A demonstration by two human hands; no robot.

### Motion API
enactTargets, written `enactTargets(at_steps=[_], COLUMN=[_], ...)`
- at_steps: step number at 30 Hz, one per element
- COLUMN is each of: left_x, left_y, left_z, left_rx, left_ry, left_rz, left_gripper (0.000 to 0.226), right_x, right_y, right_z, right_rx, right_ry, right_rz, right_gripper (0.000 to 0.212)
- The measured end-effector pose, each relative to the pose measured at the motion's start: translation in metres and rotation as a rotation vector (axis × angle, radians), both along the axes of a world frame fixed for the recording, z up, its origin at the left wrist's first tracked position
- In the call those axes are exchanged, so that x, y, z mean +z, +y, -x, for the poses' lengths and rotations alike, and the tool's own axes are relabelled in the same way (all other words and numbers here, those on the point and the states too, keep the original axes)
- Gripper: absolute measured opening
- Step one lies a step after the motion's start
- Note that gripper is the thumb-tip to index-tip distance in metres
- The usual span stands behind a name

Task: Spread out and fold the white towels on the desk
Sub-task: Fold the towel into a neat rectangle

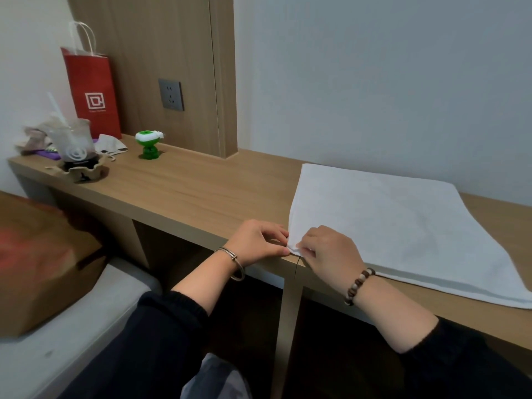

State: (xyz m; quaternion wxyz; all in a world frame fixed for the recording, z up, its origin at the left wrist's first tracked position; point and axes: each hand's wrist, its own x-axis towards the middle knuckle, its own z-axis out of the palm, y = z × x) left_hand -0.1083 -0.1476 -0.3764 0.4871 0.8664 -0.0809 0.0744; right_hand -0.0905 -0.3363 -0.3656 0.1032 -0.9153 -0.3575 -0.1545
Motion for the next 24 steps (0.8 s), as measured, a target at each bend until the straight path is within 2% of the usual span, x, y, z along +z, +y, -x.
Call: enactTargets(at_steps=[5,14,16,20,24], left_x=[0.003,0.011,0.014,0.025,0.028], left_y=[0.000,-0.001,-0.003,-0.011,-0.027], left_z=[0.002,0.009,0.012,0.012,0.011], left_rx=[-0.030,-0.060,-0.063,-0.079,-0.164], left_ry=[-0.017,-0.063,-0.118,-0.315,-0.361], left_rz=[-0.022,-0.199,-0.305,-0.699,-0.834], left_gripper=[0.033,0.019,0.017,0.014,0.018], right_x=[0.002,0.017,0.017,0.009,0.003], right_y=[0.002,-0.023,-0.036,-0.047,-0.044], right_z=[-0.004,-0.004,-0.003,0.010,0.019], right_rx=[-0.012,-0.062,-0.090,-0.050,-0.005], right_ry=[0.091,0.234,0.224,0.106,-0.018], right_rz=[-0.065,-0.058,-0.023,0.002,0.085], right_gripper=[0.025,0.021,0.017,0.021,0.025])
